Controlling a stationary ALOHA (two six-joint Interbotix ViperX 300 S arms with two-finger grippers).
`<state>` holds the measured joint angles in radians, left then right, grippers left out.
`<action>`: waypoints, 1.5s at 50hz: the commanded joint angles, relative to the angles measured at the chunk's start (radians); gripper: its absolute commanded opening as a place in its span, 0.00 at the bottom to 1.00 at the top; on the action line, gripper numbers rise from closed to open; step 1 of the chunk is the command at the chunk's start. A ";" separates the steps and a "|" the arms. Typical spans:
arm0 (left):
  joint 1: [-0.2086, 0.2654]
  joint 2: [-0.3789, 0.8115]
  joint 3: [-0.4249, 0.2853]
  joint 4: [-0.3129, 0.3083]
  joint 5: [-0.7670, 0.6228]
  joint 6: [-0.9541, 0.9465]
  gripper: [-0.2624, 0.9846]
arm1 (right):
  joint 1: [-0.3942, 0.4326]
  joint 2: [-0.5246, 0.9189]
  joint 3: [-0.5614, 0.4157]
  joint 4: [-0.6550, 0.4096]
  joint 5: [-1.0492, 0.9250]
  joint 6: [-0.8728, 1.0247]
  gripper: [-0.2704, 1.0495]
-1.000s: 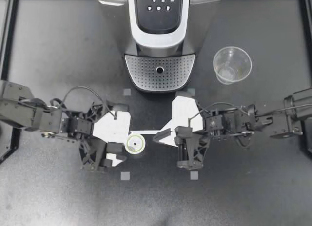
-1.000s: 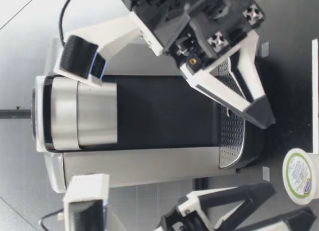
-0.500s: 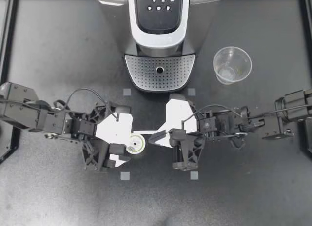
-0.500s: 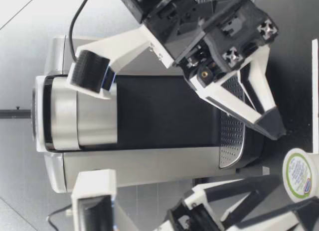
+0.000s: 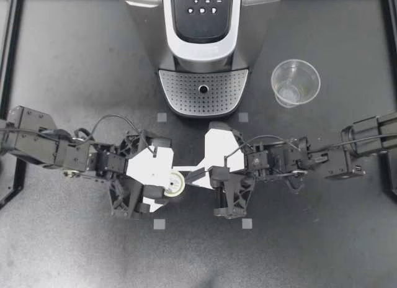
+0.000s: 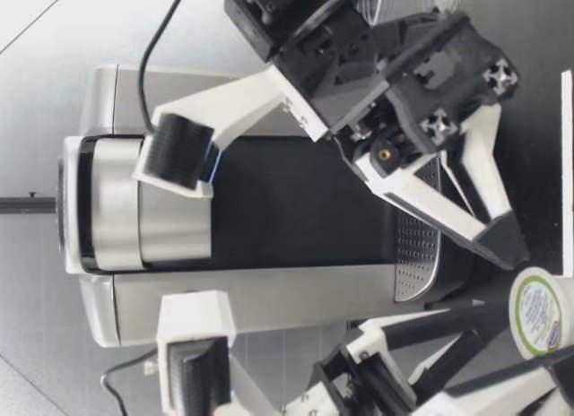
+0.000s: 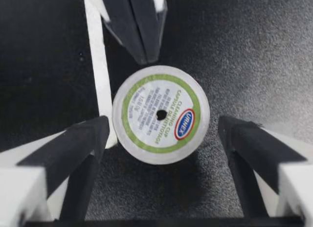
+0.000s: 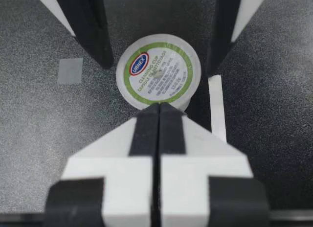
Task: Place the coffee capsule inside the capsule container, then place the cup onto the center of the cup tray, then push the 'Hot Water' and 'Travel Mug' buttons.
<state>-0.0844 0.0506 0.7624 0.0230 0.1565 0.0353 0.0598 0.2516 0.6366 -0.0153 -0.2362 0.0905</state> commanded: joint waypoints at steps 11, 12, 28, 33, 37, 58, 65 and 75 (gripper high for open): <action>0.008 0.015 -0.044 0.002 -0.006 0.020 0.84 | 0.006 -0.003 -0.020 -0.003 -0.009 -0.002 0.24; 0.008 0.015 -0.044 0.002 -0.008 0.020 0.84 | 0.006 -0.002 -0.020 -0.002 -0.009 -0.002 0.24; 0.006 0.015 -0.044 0.002 -0.006 0.020 0.83 | 0.006 0.008 -0.025 -0.003 -0.011 -0.002 0.24; 0.008 0.012 -0.046 0.002 -0.006 0.018 0.80 | 0.006 0.009 -0.028 -0.003 -0.011 -0.002 0.24; 0.008 0.008 -0.046 0.000 -0.008 0.018 0.74 | 0.006 0.009 -0.029 -0.003 -0.011 -0.002 0.24; 0.008 -0.020 -0.040 -0.003 -0.012 0.012 0.53 | 0.002 -0.041 -0.015 0.000 -0.011 0.011 0.24; 0.008 -0.077 -0.025 -0.005 -0.012 0.005 0.53 | -0.037 -0.163 0.038 0.025 -0.052 0.020 0.24; 0.008 -0.163 0.008 -0.006 -0.040 -0.005 0.53 | -0.117 -0.339 0.146 0.035 -0.244 0.028 0.24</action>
<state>-0.0813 -0.0583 0.7701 0.0184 0.1396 0.0353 -0.0261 -0.0107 0.7655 0.0153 -0.4096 0.1150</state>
